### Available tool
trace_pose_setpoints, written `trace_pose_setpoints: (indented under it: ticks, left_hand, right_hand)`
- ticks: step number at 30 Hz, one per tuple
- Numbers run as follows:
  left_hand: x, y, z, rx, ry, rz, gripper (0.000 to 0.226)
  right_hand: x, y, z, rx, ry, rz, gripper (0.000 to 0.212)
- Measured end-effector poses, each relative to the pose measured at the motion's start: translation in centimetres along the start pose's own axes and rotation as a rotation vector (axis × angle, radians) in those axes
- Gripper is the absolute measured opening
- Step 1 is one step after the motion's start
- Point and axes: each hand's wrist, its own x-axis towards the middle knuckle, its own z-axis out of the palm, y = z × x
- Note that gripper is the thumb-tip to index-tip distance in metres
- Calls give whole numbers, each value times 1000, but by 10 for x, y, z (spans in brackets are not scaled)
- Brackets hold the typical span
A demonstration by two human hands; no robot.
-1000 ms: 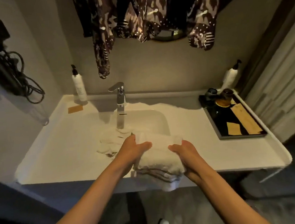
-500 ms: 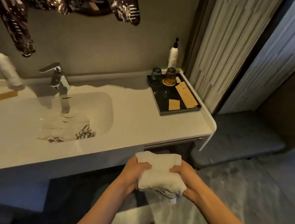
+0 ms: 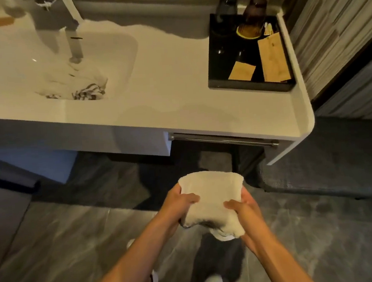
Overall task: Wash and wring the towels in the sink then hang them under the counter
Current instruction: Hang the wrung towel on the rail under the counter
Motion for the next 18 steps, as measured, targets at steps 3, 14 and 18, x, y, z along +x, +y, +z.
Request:
trace_pose_setpoints:
  ticks: [3,14,18]
  left_hand:
    - [31,11,10,-68,22,71,45]
    - [148,84,15,168,369,302,12]
    - [126,98,17,725,495,483,23]
  right_hand:
    - [40,-9,2,2,59,-53,50]
    - [166,-71,20,-338,287,-349,47]
    - [158,-89,17,-914,309,-337,22]
